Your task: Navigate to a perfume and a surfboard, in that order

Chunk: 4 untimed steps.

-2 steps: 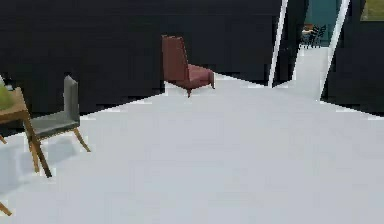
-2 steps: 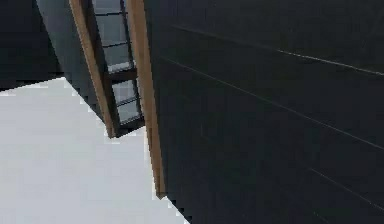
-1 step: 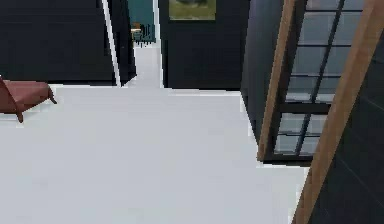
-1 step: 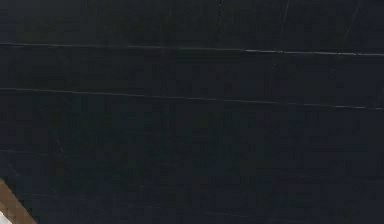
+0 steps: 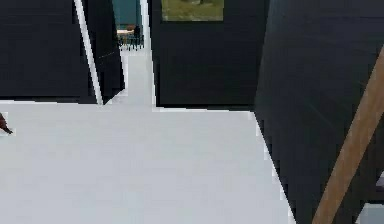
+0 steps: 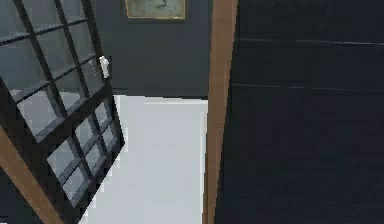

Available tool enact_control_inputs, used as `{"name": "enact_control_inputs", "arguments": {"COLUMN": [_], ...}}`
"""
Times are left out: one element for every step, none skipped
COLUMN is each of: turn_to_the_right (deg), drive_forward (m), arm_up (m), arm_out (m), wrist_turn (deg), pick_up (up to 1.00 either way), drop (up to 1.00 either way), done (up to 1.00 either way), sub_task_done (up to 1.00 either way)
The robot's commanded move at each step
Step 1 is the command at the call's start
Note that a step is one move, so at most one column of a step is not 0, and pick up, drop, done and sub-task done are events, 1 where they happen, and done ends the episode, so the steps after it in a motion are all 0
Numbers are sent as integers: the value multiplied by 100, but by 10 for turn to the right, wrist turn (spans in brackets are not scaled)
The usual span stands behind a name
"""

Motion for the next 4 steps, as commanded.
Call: {"name": "enact_control_inputs", "arguments": {"turn_to_the_right": [0, 450, 90, 0], "drive_forward": [15, 0, 0, 55], "arm_up": [0, 0, 0, 0], "arm_out": [0, 0, 0, 0], "wrist_turn": [0, 0, 0, 0], "pick_up": [0, 0, 0, 0], "drop": [0, 0, 0, 0], "done": [0, 0, 0, 0], "sub_task_done": [0, 0, 0, 0]}}
